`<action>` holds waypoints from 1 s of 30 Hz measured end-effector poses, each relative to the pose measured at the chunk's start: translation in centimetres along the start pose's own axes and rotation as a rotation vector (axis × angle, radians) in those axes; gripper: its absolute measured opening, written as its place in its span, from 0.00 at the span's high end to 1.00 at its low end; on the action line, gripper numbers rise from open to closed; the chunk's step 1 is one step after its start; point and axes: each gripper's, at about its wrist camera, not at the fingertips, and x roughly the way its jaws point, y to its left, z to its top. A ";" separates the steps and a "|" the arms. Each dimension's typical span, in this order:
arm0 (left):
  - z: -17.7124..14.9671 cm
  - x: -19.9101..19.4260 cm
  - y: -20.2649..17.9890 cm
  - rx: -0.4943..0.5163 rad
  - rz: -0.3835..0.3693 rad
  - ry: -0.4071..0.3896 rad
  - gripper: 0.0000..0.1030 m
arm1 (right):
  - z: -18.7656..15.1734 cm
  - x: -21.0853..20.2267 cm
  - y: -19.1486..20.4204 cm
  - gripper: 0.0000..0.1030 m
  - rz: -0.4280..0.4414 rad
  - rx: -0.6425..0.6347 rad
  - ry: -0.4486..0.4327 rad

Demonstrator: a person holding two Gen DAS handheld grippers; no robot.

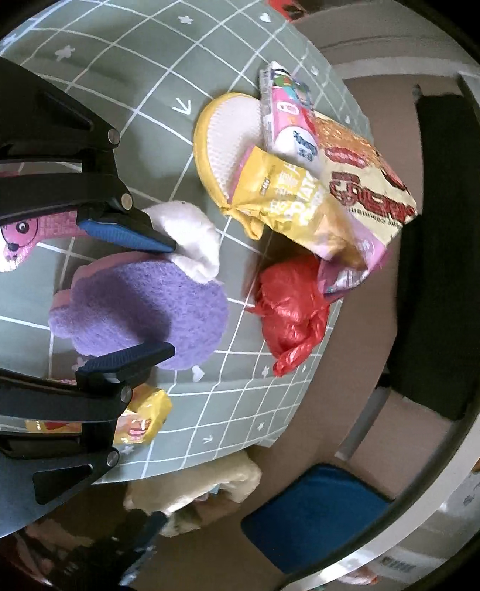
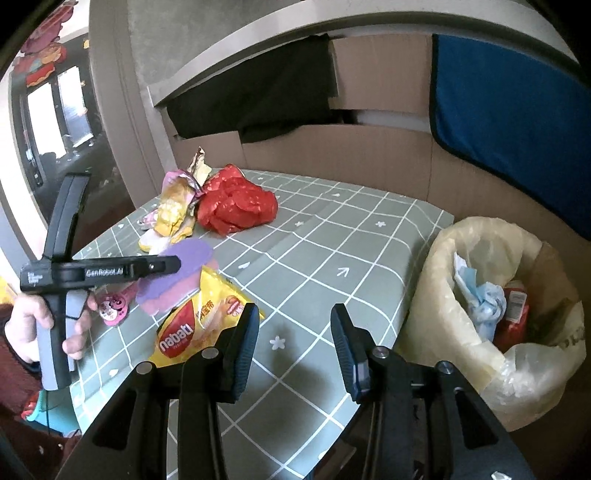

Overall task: Collect trash
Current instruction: 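Move both tools back over the remaining trash on the table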

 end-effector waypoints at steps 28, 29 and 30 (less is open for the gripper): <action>-4.6 -5.9 3.4 0.089 0.070 -0.009 0.51 | 0.3 2.9 5.0 0.63 0.107 -0.088 0.074; -4.9 -5.6 3.4 0.090 0.082 -0.008 0.51 | 0.2 2.9 5.0 0.63 0.107 -0.090 0.077; -5.2 -5.4 3.5 0.089 0.085 -0.004 0.51 | 0.1 2.9 5.0 0.63 0.107 -0.091 0.079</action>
